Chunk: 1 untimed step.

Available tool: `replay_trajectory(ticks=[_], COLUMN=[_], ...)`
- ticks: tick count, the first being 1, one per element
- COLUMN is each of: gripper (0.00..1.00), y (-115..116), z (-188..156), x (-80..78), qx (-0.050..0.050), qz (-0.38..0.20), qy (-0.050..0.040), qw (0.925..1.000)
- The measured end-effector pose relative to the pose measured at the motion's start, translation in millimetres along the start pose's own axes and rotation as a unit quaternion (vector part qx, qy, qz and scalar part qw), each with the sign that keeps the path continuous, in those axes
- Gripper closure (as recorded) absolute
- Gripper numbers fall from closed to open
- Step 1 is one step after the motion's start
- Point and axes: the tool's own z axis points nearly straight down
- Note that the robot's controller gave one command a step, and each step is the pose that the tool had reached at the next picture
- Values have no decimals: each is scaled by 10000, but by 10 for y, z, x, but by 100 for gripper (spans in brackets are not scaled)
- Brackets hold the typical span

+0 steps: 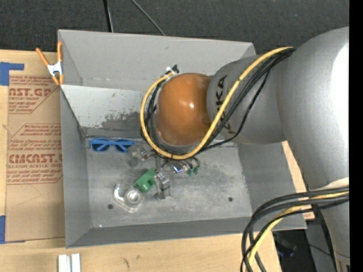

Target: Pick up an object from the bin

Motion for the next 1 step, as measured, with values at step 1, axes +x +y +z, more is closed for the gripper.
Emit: replay_trajectory(ticks=[1], gripper=[0], y=[-101], z=[325], x=[108], qx=[-3], qz=[676], qy=[23], qw=[9977])
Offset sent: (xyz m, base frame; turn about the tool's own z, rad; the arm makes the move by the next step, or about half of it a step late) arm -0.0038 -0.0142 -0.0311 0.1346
